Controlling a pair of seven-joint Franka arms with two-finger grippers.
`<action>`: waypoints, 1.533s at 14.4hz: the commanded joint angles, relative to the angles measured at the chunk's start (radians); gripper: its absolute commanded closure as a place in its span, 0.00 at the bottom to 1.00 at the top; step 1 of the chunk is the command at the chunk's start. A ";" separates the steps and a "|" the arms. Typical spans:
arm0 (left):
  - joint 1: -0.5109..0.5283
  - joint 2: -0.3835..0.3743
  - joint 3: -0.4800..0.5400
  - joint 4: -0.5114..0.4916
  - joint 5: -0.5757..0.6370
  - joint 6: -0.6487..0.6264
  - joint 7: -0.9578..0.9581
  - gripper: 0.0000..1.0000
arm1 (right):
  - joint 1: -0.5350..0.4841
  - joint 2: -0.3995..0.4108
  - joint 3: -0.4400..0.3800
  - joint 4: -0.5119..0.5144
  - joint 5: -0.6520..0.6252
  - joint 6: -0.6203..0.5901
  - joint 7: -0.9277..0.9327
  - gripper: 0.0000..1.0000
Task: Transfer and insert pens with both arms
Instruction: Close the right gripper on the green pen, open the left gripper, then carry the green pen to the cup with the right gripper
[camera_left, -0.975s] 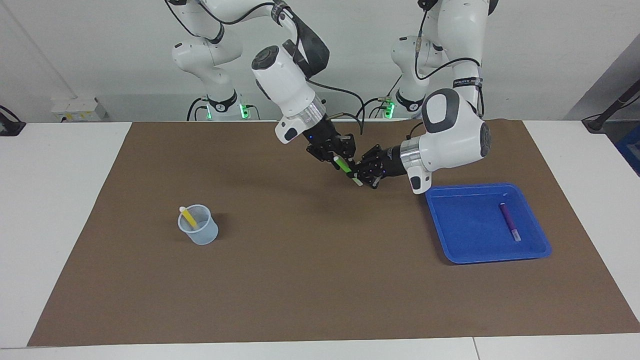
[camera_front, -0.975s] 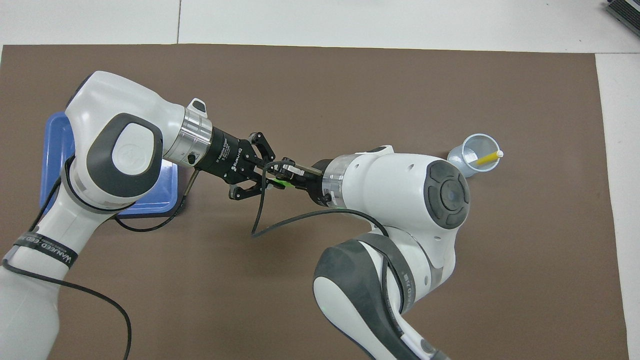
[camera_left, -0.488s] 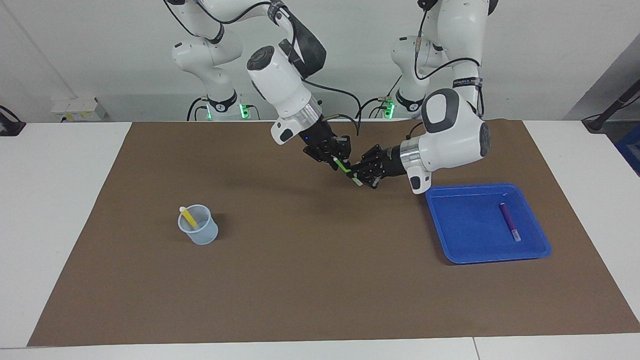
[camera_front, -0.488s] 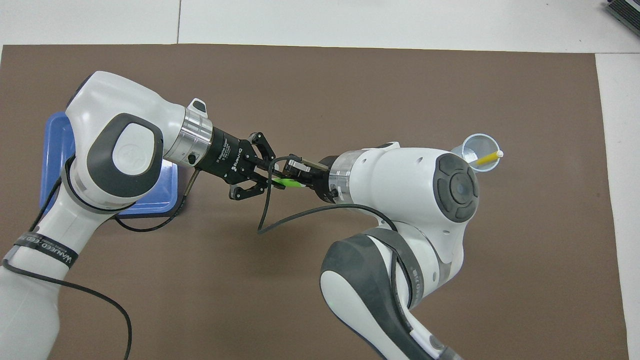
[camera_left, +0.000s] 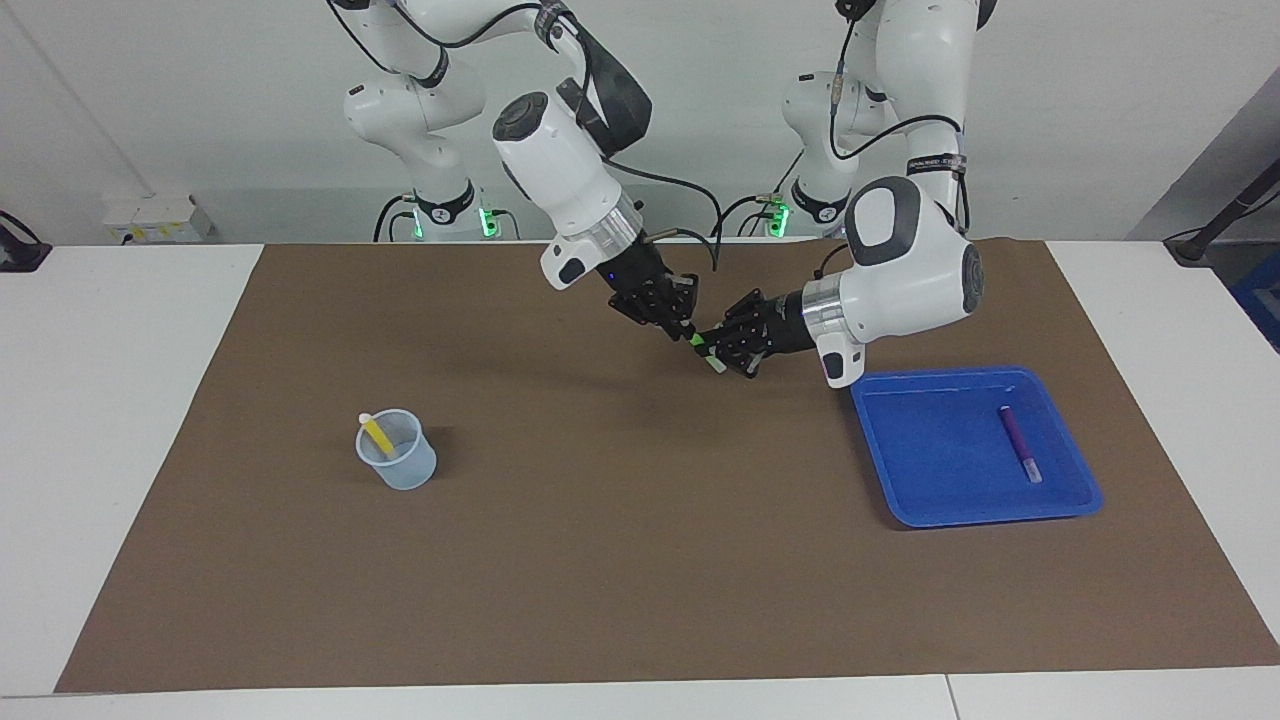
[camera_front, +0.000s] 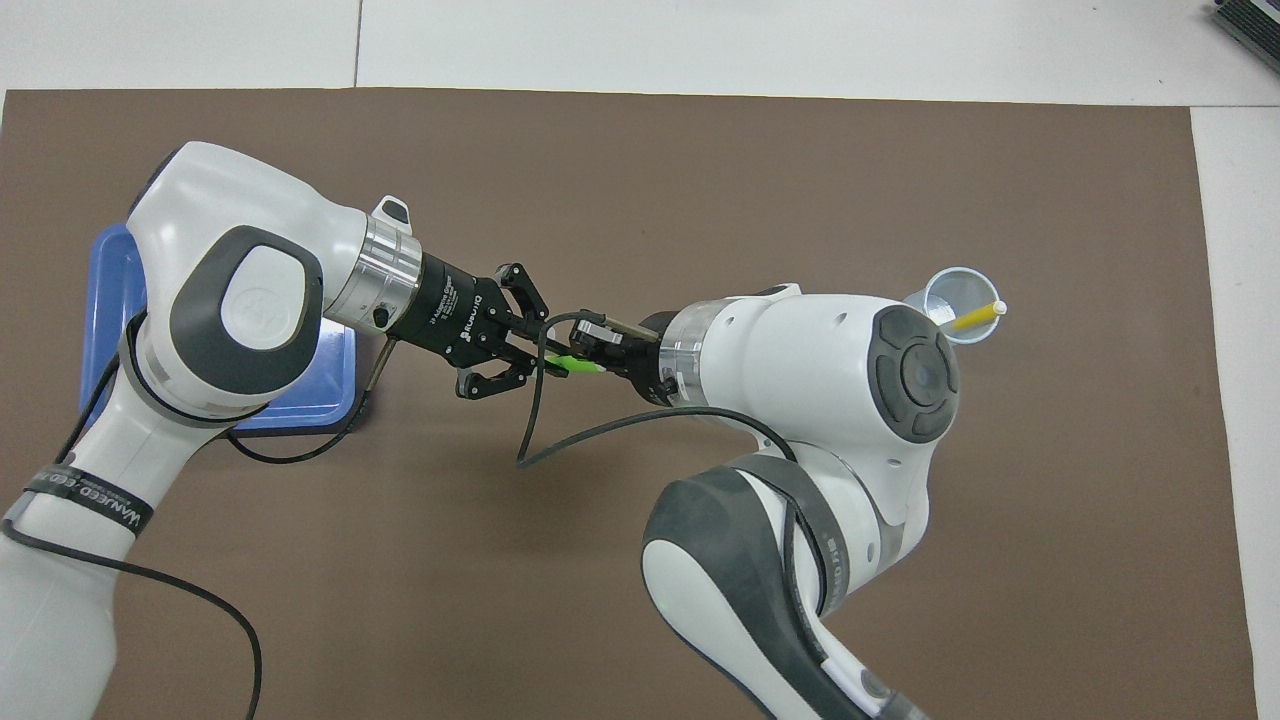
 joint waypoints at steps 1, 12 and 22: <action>-0.017 -0.027 0.013 -0.031 -0.004 0.017 -0.016 1.00 | -0.010 -0.010 0.006 0.002 0.015 -0.016 -0.017 1.00; 0.001 -0.078 0.022 -0.022 0.185 0.006 0.005 0.00 | -0.118 0.001 0.000 0.109 -0.193 -0.214 -0.170 1.00; 0.128 -0.116 0.022 -0.083 0.460 -0.043 0.635 0.00 | -0.410 -0.012 -0.001 0.130 -0.373 -0.435 -0.784 1.00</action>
